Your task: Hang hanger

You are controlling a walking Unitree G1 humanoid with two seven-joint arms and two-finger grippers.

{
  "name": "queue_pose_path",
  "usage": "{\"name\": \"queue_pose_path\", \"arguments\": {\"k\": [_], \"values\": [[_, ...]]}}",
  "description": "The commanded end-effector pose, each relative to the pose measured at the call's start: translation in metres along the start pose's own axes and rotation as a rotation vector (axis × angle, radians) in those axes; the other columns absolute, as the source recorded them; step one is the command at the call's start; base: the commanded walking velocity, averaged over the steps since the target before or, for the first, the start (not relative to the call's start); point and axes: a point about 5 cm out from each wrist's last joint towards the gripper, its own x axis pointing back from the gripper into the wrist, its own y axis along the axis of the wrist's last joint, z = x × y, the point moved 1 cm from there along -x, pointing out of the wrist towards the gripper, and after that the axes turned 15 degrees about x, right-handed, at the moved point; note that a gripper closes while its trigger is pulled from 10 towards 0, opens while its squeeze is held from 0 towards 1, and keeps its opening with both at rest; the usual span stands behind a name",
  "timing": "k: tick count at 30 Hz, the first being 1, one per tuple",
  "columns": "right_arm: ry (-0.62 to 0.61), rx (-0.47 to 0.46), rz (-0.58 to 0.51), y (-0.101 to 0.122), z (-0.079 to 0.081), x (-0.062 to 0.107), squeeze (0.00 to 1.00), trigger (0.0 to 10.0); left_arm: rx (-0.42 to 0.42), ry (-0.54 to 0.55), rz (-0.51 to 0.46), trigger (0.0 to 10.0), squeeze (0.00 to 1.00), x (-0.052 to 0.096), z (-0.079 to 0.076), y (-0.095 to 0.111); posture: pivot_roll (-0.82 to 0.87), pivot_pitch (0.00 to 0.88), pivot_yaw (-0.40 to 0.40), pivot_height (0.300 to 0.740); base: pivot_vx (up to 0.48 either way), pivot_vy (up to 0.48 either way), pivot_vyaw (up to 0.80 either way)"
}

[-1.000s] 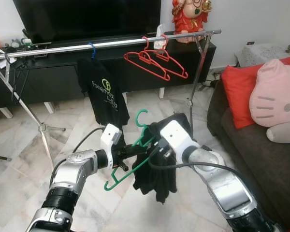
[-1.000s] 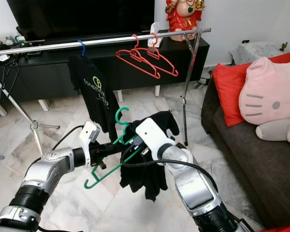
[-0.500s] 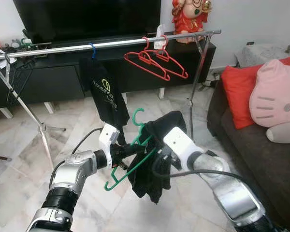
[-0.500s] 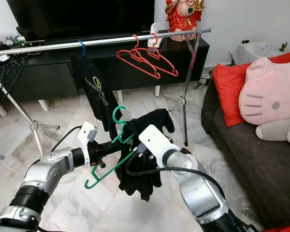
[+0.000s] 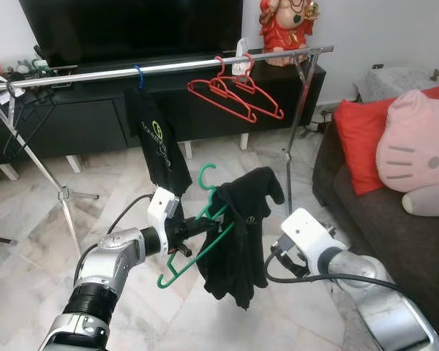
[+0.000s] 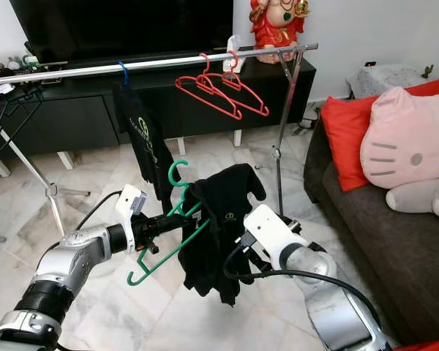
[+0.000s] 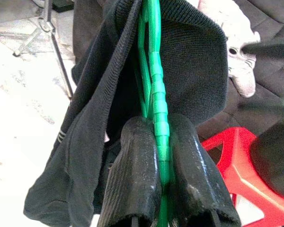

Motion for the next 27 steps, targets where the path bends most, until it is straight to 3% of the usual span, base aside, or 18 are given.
{"name": "queue_pose_path", "arguments": {"k": [1, 2, 3, 8, 15, 20, 21, 27], "values": [[-0.115, -0.004, 0.003, -0.005, -0.022, 0.006, 0.78, 10.0, -0.05, -0.035, -0.006, 10.0, 0.0, 0.002, -0.002, 0.011, -0.15, 0.0, 0.044, 0.74, 0.0, 0.0, 0.0], [-0.142, -0.003, 0.004, -0.006, -0.028, 0.006, 0.78, 10.0, -0.054, -0.04, 0.007, 10.0, 0.0, 0.003, -0.002, 0.01, -0.15, 0.0, 0.044, 0.74, 0.0, 0.0, 0.0], [-0.174, -0.01, -0.009, -0.007, -0.036, 0.006, 0.0, 10.0, -0.069, -0.054, 0.038, 10.0, 0.0, 0.005, -0.002, 0.008, -0.15, 0.001, 0.046, 0.74, 0.0, 0.0, 0.0], [-0.198, -0.025, -0.085, 0.0, -0.048, 0.004, 0.0, 10.0, -0.101, -0.093, 0.112, 10.0, 0.0, 0.008, -0.001, 0.005, -0.15, 0.001, 0.049, 0.74, 0.0, 0.0, 0.0], [-0.041, 0.073, -0.325, 0.025, -0.039, 0.004, 0.0, 10.0, -0.131, -0.177, 0.161, 10.0, 0.0, 0.01, -0.007, 0.009, -0.15, 0.0, 0.061, 0.74, 0.0, 0.0, 0.0], [0.047, 0.127, -0.37, 0.027, -0.029, 0.001, 0.0, 10.0, -0.171, -0.245, 0.174, 10.0, 0.0, 0.01, -0.016, 0.015, -0.15, 0.0, 0.062, 0.74, 0.0, 0.0, 0.0], [0.114, 0.166, -0.416, 0.029, -0.023, 0.0, 0.0, 10.0, -0.193, -0.291, 0.176, 10.0, 0.0, 0.01, -0.023, 0.019, -0.15, 0.0, 0.062, 0.74, 0.0, 0.0, 0.0], [0.157, 0.213, -0.437, 0.028, -0.026, -0.002, 0.0, 10.0, -0.245, -0.353, 0.19, 10.0, 0.0, 0.011, -0.033, 0.023, -0.15, 0.0, 0.061, 0.74, 0.0, 0.0, 0.0]]}}
